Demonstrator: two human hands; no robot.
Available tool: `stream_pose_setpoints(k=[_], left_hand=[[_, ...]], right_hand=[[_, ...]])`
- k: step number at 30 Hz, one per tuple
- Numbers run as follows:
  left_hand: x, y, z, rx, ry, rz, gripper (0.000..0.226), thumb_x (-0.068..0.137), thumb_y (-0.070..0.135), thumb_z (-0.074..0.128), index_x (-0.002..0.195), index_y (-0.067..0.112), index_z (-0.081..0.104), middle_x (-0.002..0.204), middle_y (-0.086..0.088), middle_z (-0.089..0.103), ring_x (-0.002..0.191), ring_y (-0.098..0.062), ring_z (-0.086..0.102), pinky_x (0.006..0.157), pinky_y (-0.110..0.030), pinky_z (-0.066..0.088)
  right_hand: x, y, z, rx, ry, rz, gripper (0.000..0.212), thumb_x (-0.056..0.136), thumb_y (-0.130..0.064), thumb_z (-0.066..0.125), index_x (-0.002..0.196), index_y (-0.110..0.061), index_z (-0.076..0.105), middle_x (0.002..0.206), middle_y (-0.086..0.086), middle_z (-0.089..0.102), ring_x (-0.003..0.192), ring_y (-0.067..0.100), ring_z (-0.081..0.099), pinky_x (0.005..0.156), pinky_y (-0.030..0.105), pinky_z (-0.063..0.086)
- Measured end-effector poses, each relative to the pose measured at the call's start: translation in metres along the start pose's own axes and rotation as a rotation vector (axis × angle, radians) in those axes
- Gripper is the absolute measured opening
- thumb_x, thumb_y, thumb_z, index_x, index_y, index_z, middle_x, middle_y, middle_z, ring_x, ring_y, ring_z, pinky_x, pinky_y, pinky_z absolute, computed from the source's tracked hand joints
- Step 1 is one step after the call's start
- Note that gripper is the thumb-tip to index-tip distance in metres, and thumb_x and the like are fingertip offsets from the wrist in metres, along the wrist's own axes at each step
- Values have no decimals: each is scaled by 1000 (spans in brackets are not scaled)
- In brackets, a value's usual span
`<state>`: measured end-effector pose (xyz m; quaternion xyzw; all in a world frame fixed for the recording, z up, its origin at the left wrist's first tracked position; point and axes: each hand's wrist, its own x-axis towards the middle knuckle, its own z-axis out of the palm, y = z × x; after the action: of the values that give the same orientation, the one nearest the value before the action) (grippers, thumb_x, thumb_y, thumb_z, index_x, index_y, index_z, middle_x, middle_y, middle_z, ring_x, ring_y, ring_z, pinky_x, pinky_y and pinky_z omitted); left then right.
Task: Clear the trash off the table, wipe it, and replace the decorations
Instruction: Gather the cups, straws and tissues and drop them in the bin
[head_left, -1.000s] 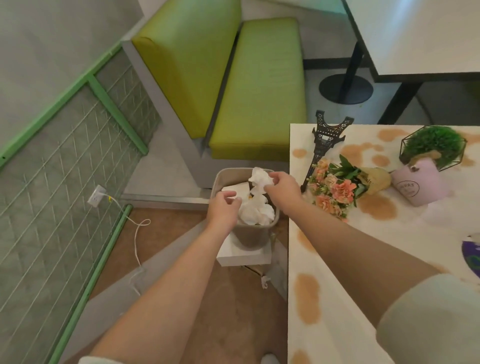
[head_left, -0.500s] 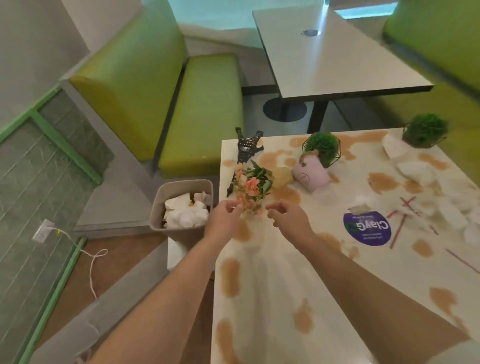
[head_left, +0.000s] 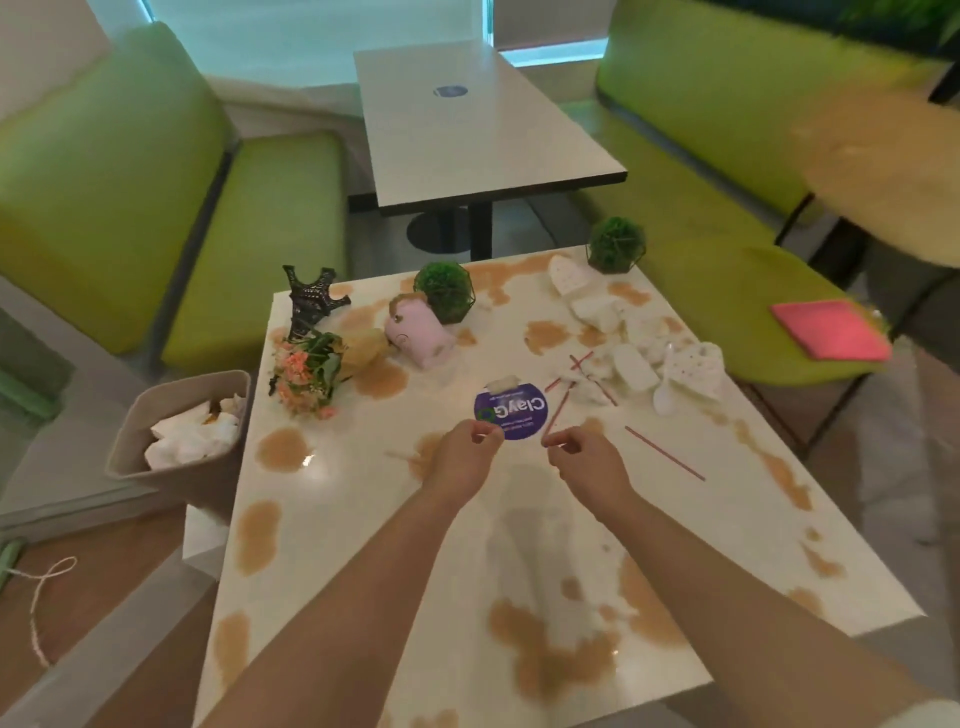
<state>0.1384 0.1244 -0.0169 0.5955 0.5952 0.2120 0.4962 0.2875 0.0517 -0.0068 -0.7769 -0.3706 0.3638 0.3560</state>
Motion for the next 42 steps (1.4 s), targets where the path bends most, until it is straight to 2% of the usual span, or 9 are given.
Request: stream_pose_setpoints(k=[5,9,14,23,26,29,32,36,42], left_hand=[[-11,13,55,76,-70,10,13,94,37,58,99,26,62,101,2,68,93,-20,65,85,-34,49],[-6,21,80,143,-108,24,15,94,36,58,104,26,63,105,3,66,96,-18,63,87,-33,49],[18,37,107,255,-114,106,22,94,31,59,111,18,67,111,1,68,98,-13,60,84,-26,44],[84,66,139,636,-24,244,43,92,36,58,132,24,48,131,-6,47,124,-26,40,100,-37,38],[104,66,145,738,-29,268,57,92,37,58,142,21,37,141,-7,38,130,-27,31,104,-36,34],[125,63,149,784,-53,320,67,91,42,59,147,19,30,149,-2,35,130,-27,30,103,-35,34],[135,58,151,837,-58,380,67,89,51,59,145,23,35,144,2,43,124,-24,36,99,-32,35],[140,53,154,933,8,423,49,91,50,55,133,27,49,132,2,50,119,-22,40,98,-33,33],[139,54,151,987,19,451,36,94,46,51,124,26,54,125,3,52,117,-21,41,96,-32,30]], right_hand=[[-1,40,-56,6,44,55,16,90,-15,57,98,-22,69,82,-6,59,60,12,53,50,22,38],[7,60,-82,15,75,93,12,91,-17,59,99,-21,68,82,-7,55,62,11,52,49,24,40],[31,76,-101,21,108,118,13,92,-16,59,101,-18,68,84,-6,56,63,9,52,43,16,37],[101,71,-116,-35,140,89,15,90,-16,60,103,-20,64,90,-1,58,68,12,55,51,23,38],[124,70,-111,-256,206,55,19,88,-24,62,107,-25,65,99,-4,59,94,16,56,75,29,43],[144,68,-104,-439,236,36,30,89,-33,61,119,-30,59,116,-5,55,116,20,42,93,36,30],[160,65,-97,-517,242,20,45,89,-38,60,132,-30,52,133,-3,48,123,23,35,98,37,26],[175,64,-89,-740,218,-61,62,92,-47,54,148,-28,35,153,-4,32,124,25,32,100,38,24],[177,72,-85,-915,220,-159,42,94,-47,51,132,-28,47,136,-3,49,116,24,39,92,38,25]])
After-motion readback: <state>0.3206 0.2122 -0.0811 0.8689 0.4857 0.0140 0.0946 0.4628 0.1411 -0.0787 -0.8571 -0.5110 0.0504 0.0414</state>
